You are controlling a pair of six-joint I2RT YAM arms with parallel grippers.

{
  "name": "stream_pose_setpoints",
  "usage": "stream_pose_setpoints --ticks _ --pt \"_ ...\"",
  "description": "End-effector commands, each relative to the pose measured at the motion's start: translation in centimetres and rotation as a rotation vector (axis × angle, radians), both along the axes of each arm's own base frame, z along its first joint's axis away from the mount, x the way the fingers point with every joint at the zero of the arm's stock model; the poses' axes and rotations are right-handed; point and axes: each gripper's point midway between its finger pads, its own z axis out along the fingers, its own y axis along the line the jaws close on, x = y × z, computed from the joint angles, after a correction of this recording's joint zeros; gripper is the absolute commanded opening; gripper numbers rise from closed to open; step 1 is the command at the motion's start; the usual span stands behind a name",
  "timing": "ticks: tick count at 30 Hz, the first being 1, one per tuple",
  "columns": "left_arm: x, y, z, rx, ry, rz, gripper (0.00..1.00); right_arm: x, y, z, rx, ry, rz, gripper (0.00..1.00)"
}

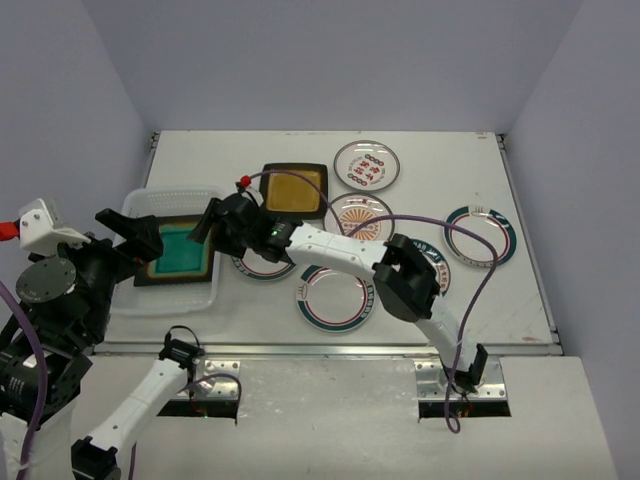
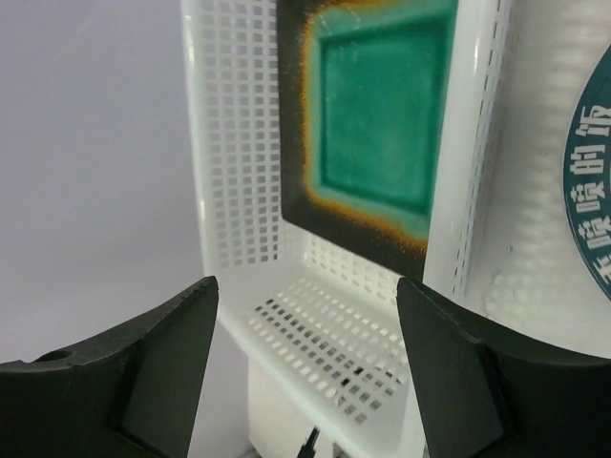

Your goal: Place the plates into the plastic bin on the countertop

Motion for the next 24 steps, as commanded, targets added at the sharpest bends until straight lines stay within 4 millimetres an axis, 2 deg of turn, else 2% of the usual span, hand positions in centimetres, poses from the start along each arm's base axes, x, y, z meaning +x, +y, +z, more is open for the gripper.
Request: stream_pose_setpoints --ticks 1,2,4,5,6,7,9,11,12,13,14,15,17,19,22,24 --pt "0.4 0.2 1.5 -0.02 -0.04 0.021 1.0 2.0 -2.9 8.3 0.083 -0.142 -0.058 0.76" --pt "0.5 0.3 1.2 -0.016 -0.033 0.028 1.0 2.2 -3.6 8.8 0.092 -0.148 -0.068 0.77" --pt "0.9 0.2 -0.4 -0.017 -0.01 0.037 1.0 3.5 -6.7 10.2 0.115 -0.18 -0.046 0.84" --pt "1.2 0.1 -0.8 -0.019 -0.011 0.033 1.0 4.1 -7.5 10.7 0.124 -0.2 -0.022 0.86" --pt "1.0 0.0 -0.8 -0.024 -0.019 0.025 1.0 5.5 -8.6 10.7 0.121 -0.204 -0.044 0.87" --pt "1.5 -0.6 -1.6 -0.031 -0.024 0.001 1.0 5.7 -9.3 10.9 0.123 -0.206 0.028 0.88" --pt "3.1 -2.3 -4.6 -0.004 -0.008 -0.084 1.0 9.2 -13.5 10.2 0.051 -0.181 0.088 0.97" --pt "4.0 -3.6 -6.7 0.005 -0.016 -0.154 1.0 12.5 -17.7 8.8 -0.09 -0.187 0.076 0.99" --pt "4.3 -3.9 -7.2 0.001 -0.03 -0.169 1.0 14.1 -19.2 8.7 -0.127 -0.221 0.059 0.99" --pt "4.5 -4.2 -7.7 0.011 -0.04 -0.186 1.0 14.8 -21.3 6.7 -0.209 -0.197 0.066 0.99" --pt "5.0 -4.5 -7.6 0.006 -0.078 -0.196 1.0 15.6 -23.1 6.0 -0.233 -0.179 0.053 0.99" --pt "5.3 -4.7 -9.2 0.004 -0.069 -0.201 1.0 16.7 -25.8 4.5 -0.246 -0.142 0.035 0.99" --pt "5.4 -4.7 -8.9 0.003 -0.084 -0.2 1.0 17.9 -29.1 2.9 -0.269 -0.127 0.034 0.99" --pt "5.5 -4.2 -8.9 0.009 -0.083 -0.173 1.0 18.9 -31.0 1.7 -0.299 -0.143 0.058 0.99" --pt "5.8 -4.6 -9.8 0.003 -0.063 -0.186 1.0 19.6 -31.0 1.3 -0.28 -0.196 0.154 0.97" --pt "5.7 -4.6 -9.8 0.0 -0.063 -0.184 1.0 20.3 -30.9 0.2 -0.303 -0.192 0.194 0.94"
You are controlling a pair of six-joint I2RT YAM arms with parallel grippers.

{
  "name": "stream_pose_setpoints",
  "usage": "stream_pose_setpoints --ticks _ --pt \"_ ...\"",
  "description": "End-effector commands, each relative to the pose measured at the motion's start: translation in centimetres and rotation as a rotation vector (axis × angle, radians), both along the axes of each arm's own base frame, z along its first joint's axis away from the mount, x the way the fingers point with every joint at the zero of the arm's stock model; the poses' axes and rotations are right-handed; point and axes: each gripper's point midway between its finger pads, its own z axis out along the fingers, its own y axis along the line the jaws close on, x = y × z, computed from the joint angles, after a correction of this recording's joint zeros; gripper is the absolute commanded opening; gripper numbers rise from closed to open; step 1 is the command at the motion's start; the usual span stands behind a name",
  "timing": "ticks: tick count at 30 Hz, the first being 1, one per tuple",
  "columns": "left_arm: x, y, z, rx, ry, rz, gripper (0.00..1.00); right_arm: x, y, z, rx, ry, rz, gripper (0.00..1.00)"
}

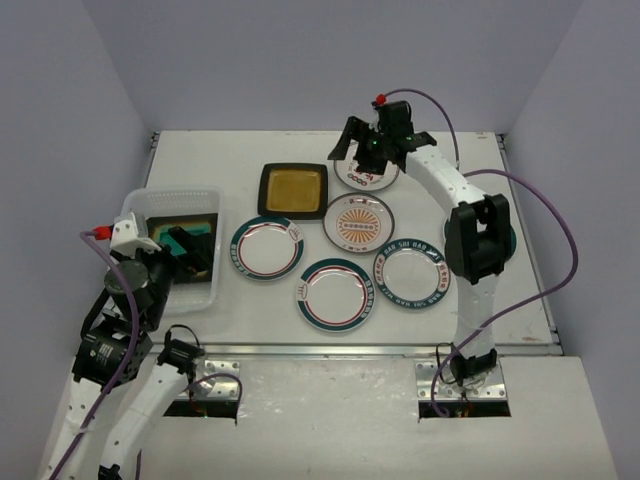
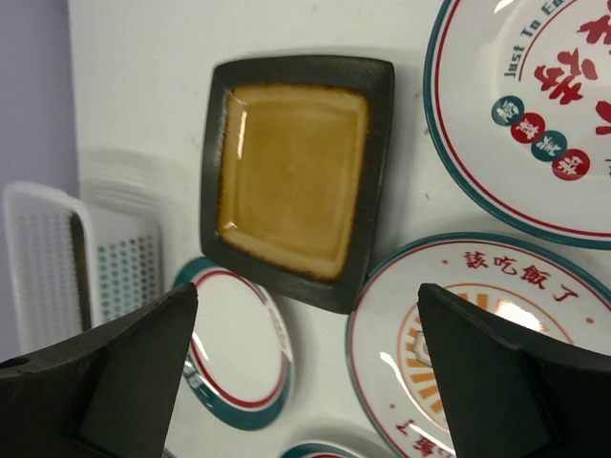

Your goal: Place the plates into the plastic bin on the countertop

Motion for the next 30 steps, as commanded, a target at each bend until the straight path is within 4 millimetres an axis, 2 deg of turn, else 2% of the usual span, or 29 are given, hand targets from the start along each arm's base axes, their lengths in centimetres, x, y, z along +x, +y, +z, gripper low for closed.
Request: stream_pose_setpoints --ticks 1,5,10,17,21,27,30 --pt "0.5 -0.1 2.2 -0.022 -0.098 -0.002 1.0 -0.6 2.7 -1.5 -0.046 -0.037 0.242 0.93" --pt "0.3 0.1 2.4 -0.03 -0.119 0.004 1.0 -0.2 2.5 -3.9 -0.056 -0.002 0.229 0.89" --pt "0.5 0.1 2.2 -0.028 -0.105 0.009 1.0 0.2 3.2 -7.0 -0.024 0.038 0.235 0.86" --pt "0.5 0.1 2.2 -0.03 -0.104 0.013 1.0 1.7 3.5 -9.1 -0.024 0.043 0.24 0.83" --pt "0.5 0.2 2.1 -0.031 -0.105 0.017 1.0 2.3 3.5 -9.4 -0.022 0.037 0.239 0.79" --pt "0.8 0.1 1.7 -0.025 -0.087 0.014 1.0 3.0 4.1 -7.4 0.041 0.013 0.231 0.75" --pt "0.8 0.1 1.8 -0.027 -0.086 0.018 1.0 3.1 4.0 -9.2 0.03 0.047 0.217 0.74"
